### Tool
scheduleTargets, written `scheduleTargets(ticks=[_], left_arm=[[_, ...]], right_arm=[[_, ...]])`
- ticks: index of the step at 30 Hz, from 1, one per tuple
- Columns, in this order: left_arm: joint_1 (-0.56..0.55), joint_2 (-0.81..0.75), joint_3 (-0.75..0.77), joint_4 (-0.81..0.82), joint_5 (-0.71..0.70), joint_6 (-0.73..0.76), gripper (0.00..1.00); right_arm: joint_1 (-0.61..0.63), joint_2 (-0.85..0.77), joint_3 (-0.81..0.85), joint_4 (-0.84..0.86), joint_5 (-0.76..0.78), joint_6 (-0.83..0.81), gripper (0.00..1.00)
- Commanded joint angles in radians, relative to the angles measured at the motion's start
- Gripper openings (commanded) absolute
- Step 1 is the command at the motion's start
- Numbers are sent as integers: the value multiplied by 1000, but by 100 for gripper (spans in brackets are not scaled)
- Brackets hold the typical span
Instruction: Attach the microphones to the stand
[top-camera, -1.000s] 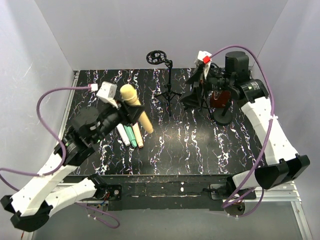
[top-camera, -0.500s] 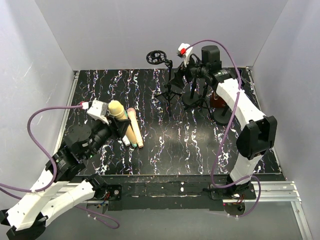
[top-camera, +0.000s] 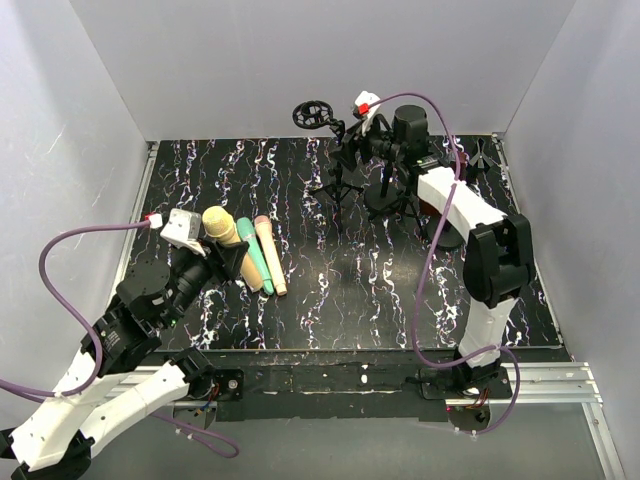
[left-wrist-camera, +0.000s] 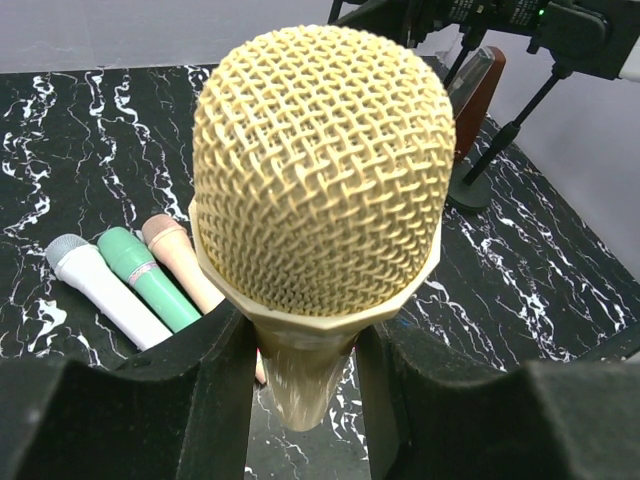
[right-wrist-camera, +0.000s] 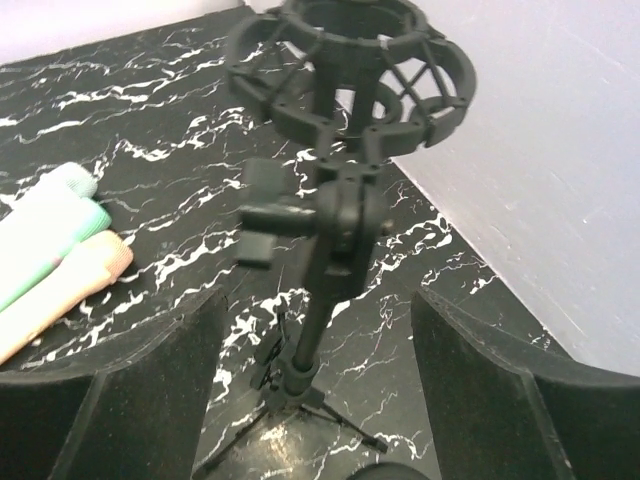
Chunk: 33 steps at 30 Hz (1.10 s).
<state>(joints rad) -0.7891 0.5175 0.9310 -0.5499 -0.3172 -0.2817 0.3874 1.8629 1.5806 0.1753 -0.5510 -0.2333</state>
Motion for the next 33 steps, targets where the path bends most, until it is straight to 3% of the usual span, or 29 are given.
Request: scheduleTargets(ticks=[1, 12, 16, 21, 26, 33], left_arm=[[2, -11, 9, -13, -33, 10, 0], [2, -5, 43, -38, -59, 9, 0], [2, -5, 57, -38, -59, -2, 0], [4, -16, 83, -41, -39, -25, 0], [4, -30, 109, -15, 4, -40, 0], [4, 15, 169, 106, 147, -85, 0]], right_arm=[[1, 58, 74, 147, 48, 66, 77], [1, 104, 55, 254, -44, 130, 38], [1, 107, 59, 268, -78, 144, 3], [-2, 35, -5, 305, -213, 167, 1], [-1, -82, -85, 303, -479, 291, 1], [-5, -277, -322, 308, -621, 399, 1]])
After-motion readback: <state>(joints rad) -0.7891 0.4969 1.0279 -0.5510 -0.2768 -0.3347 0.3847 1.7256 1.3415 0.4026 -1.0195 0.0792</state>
